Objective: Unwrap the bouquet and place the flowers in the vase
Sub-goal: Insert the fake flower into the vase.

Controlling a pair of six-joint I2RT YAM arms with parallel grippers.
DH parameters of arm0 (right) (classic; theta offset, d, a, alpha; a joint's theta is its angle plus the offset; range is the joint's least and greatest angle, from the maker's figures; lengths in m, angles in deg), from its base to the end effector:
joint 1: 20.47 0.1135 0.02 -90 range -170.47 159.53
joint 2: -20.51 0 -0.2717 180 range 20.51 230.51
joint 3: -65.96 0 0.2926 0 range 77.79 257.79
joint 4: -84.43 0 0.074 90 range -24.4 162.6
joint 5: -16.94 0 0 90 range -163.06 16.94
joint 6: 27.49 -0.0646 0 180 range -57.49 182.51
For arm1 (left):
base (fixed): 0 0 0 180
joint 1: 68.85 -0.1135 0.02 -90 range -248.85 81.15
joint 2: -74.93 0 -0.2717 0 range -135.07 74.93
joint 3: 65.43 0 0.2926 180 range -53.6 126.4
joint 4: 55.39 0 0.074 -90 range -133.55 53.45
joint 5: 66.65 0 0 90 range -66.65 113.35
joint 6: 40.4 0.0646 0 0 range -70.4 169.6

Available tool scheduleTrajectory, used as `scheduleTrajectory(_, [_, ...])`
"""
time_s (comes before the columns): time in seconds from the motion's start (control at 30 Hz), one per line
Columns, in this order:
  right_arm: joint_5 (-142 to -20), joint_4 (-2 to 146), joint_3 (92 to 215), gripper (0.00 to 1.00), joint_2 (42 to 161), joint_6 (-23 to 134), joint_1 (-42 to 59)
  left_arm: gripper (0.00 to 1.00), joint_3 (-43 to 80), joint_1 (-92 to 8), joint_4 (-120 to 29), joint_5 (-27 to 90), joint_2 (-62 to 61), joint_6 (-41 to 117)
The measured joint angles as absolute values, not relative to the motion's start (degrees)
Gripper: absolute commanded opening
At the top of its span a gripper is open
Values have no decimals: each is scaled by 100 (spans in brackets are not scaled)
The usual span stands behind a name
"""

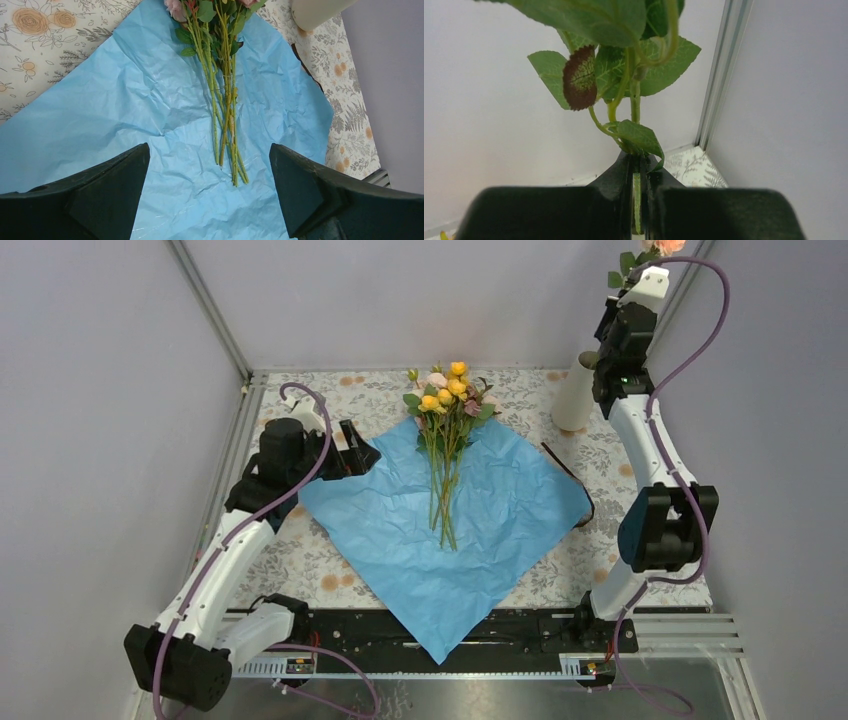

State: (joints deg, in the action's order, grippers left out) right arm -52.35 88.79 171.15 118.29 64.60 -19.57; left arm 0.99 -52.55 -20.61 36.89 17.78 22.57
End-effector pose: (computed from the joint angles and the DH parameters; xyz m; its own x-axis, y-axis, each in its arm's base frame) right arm 0.4788 -0.0153 0.4479 0.1917 -0.0311 -0.9810 0.3387 0.9402 0.0364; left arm 0.2692 -0.0945 0.3300 -0.5844 -0.2894 -0.7581 0.2359 0.8333 -0.5000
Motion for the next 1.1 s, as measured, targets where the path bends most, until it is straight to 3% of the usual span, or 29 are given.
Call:
scheduleTrajectory(0.27, [-5325, 8924, 16632, 4, 12076, 6209, -1963, 97, 97, -5319, -2079, 3813, 1730, 2231])
scheduleTrajectory(0.43, [-5323, 8957, 16420, 14, 12117, 6117, -1970, 97, 97, -5369, -2092, 3863, 1730, 2211])
scheduleTrajectory(0.6, [-5303, 8970, 16368, 33, 12120, 6086, -1974, 97, 97, -5413, -2092, 3936, 1730, 2207])
scheduleTrajectory(1.0, [-5310, 8800, 16331, 54, 12194, 6019, -1985, 97, 97, -5511, -2092, 4006, 1851, 2189])
scheduleTrajectory(1.1, [-5314, 8774, 16313, 68, 12194, 5966, -1987, 97, 97, -5524, -2094, 4014, 1920, 2189])
